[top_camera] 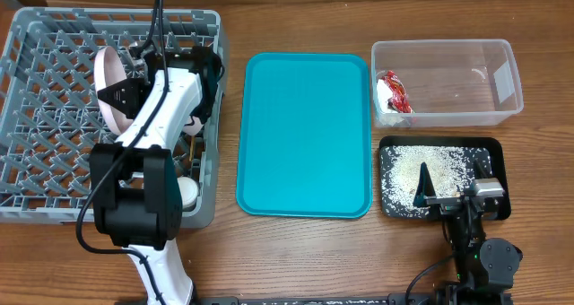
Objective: Sort waste into correct bins and load items into the dishwasher
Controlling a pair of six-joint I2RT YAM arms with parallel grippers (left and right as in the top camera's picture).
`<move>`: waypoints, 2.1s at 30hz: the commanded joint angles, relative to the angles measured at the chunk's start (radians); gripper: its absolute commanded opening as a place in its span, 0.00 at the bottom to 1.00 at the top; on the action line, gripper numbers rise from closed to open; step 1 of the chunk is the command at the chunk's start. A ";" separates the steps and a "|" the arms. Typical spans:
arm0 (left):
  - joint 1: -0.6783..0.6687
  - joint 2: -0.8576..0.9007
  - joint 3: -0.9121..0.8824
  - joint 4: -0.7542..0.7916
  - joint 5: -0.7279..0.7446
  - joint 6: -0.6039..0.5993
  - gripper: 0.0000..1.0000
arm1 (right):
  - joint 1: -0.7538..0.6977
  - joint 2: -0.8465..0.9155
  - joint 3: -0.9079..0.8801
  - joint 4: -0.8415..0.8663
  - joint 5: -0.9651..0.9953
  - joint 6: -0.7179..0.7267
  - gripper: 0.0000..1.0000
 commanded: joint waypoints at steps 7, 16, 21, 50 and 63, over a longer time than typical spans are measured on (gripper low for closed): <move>-0.058 -0.097 0.014 0.001 -0.011 -0.037 0.96 | -0.002 -0.011 -0.011 0.006 -0.005 -0.001 1.00; -0.203 -0.265 0.165 0.016 0.354 0.140 0.97 | -0.002 -0.011 -0.011 0.006 -0.004 -0.001 1.00; -0.352 -0.306 0.219 0.058 0.557 0.276 0.91 | -0.002 -0.011 -0.011 0.006 -0.005 -0.001 1.00; -0.664 -0.811 0.261 -0.007 0.967 0.323 1.00 | -0.002 -0.011 -0.011 0.006 -0.005 -0.001 1.00; -0.663 -0.986 0.249 -0.112 0.881 0.323 1.00 | -0.002 -0.011 -0.011 0.006 -0.005 -0.001 1.00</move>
